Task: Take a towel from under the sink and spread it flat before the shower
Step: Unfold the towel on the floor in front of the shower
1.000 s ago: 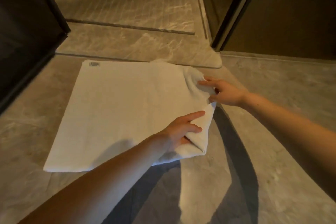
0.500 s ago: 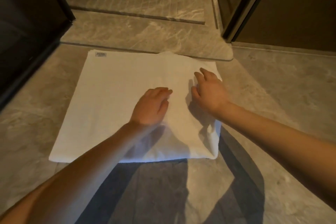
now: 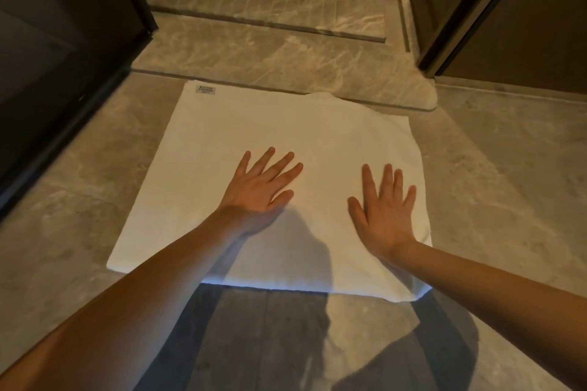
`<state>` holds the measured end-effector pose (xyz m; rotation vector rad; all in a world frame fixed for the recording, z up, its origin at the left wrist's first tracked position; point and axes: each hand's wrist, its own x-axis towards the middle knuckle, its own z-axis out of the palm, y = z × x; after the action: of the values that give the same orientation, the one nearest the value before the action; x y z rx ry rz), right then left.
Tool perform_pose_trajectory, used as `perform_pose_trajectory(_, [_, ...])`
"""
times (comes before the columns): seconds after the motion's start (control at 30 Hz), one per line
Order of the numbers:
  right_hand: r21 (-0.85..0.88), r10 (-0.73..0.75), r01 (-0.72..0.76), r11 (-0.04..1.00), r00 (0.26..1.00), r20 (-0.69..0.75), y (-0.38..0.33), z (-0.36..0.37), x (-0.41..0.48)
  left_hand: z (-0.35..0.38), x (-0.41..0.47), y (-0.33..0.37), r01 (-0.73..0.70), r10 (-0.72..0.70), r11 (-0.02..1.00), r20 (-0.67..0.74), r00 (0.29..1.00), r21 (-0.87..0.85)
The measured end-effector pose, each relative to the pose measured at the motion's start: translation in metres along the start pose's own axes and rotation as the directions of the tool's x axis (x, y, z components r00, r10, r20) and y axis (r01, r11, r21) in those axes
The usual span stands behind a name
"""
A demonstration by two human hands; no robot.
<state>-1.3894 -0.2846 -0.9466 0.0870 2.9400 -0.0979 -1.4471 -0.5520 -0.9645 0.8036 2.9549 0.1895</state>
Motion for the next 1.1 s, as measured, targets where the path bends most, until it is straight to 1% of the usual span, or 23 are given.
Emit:
perform_pose_trajectory(0.1, [-0.017, -0.048, 0.048, 0.999, 0.999, 0.014, 0.01, 0.0, 0.0, -0.003, 0.0, 0.002, 0.014, -0.014, 1.0, 0.002, 1.0, -0.008])
perform_pose_trajectory(0.17, [-0.006, -0.09, 0.09, 0.996, 0.996, 0.019, 0.012, -0.003, 0.006, -0.003, -0.003, 0.006, 0.048, -0.048, 0.999, 0.005, 0.999, -0.012])
perform_pose_trajectory(0.27, [-0.036, -0.21, 0.212, 0.977, 0.977, 0.039, 0.016, -0.01, 0.021, -0.004, -0.025, 0.025, 0.161, -0.166, 0.983, -0.041, 0.985, -0.089])
perform_pose_trajectory(0.33, [-0.095, -0.334, 0.34, 0.936, 0.939, 0.077, 0.017, -0.019, 0.033, -0.005, -0.051, 0.048, 0.26, -0.27, 0.957, -0.061, 0.961, -0.128])
perform_pose_trajectory(0.37, [-0.139, -0.408, 0.419, 0.897, 0.907, 0.103, 0.017, -0.023, 0.041, -0.006, -0.064, 0.061, 0.323, -0.327, 0.937, -0.013, 0.945, -0.137])
perform_pose_trajectory(0.43, [-0.237, -0.538, 0.561, 0.793, 0.828, 0.16, 0.012, -0.034, 0.058, -0.008, -0.086, 0.086, 0.434, -0.42, 0.895, 0.134, 0.898, -0.106])
perform_pose_trajectory(0.5, [-0.317, -0.601, 0.637, 0.703, 0.77, 0.213, -0.001, -0.045, 0.077, -0.015, -0.097, 0.1, 0.469, -0.45, 0.882, 0.223, 0.865, -0.043])
perform_pose_trajectory(0.53, [-0.351, -0.61, 0.651, 0.674, 0.757, 0.233, -0.013, -0.05, 0.083, -0.022, -0.098, 0.101, 0.471, -0.448, 0.881, 0.241, 0.861, -0.046])
perform_pose_trajectory(0.57, [-0.368, -0.603, 0.645, 0.67, 0.762, 0.236, -0.028, -0.052, 0.087, -0.031, -0.095, 0.096, 0.471, -0.446, 0.879, 0.215, 0.869, -0.075])
perform_pose_trajectory(0.6, [-0.355, -0.586, 0.62, 0.7, 0.782, 0.212, -0.045, -0.052, 0.086, -0.039, -0.09, 0.086, 0.461, -0.445, 0.88, 0.144, 0.884, -0.115])
perform_pose_trajectory(0.63, [-0.298, -0.559, 0.577, 0.761, 0.815, 0.153, -0.064, -0.051, 0.079, -0.045, -0.084, 0.072, 0.435, -0.43, 0.889, 0.062, 0.901, -0.143])
perform_pose_trajectory(0.67, [-0.198, -0.515, 0.518, 0.832, 0.854, 0.073, -0.082, -0.047, 0.068, -0.049, -0.078, 0.054, 0.387, -0.389, 0.912, 0.008, 0.921, -0.134])
perform_pose_trajectory(0.7, [-0.083, -0.455, 0.454, 0.887, 0.89, 0.006, -0.099, -0.042, 0.055, -0.051, -0.074, 0.033, 0.315, -0.316, 0.946, -0.015, 0.948, -0.074])
perform_pose_trajectory(0.73, [0.012, -0.397, 0.398, 0.917, 0.917, -0.031, -0.113, -0.035, 0.04, -0.05, -0.072, 0.011, 0.232, -0.232, 0.973, -0.007, 0.973, 0.005])
perform_pose_trajectory(0.77, [0.064, -0.358, 0.36, 0.931, 0.933, -0.037, -0.125, -0.028, 0.026, -0.046, -0.074, -0.009, 0.168, -0.17, 0.984, 0.031, 0.985, 0.061])
perform_pose_trajectory(0.8, [0.073, -0.347, 0.348, 0.935, 0.937, -0.027, -0.135, -0.02, 0.014, -0.038, -0.08, -0.026, 0.137, -0.144, 0.987, 0.082, 0.986, 0.085])
perform_pose_trajectory(0.83, [0.063, -0.359, 0.359, 0.931, 0.933, -0.012, -0.141, -0.013, 0.006, -0.03, -0.087, -0.038, 0.139, -0.147, 0.987, 0.107, 0.983, 0.076])
perform_pose_trajectory(0.87, [0.05, -0.382, 0.381, 0.923, 0.924, 0.005, -0.147, -0.007, 0.0, -0.022, -0.096, -0.045, 0.171, -0.174, 0.985, 0.098, 0.98, 0.035])
perform_pose_trajectory(0.9, [0.039, -0.409, 0.408, 0.912, 0.912, 0.019, -0.152, -0.002, -0.002, -0.015, -0.105, -0.05, 0.208, -0.207, 0.978, 0.072, 0.976, -0.008])
perform_pose_trajectory(0.97, [0.024, -0.467, 0.466, 0.884, 0.884, 0.028, -0.161, 0.003, 0.004, -0.009, -0.119, -0.054, 0.265, -0.264, 0.964, 0.012, 0.964, -0.036])
perform_pose_trajectory(1.1, [-0.024, -0.605, 0.606, 0.795, 0.796, 0.03, -0.184, 0.004, 0.028, -0.011, -0.142, -0.065, 0.406, -0.411, 0.91, -0.052, 0.91, -0.088])
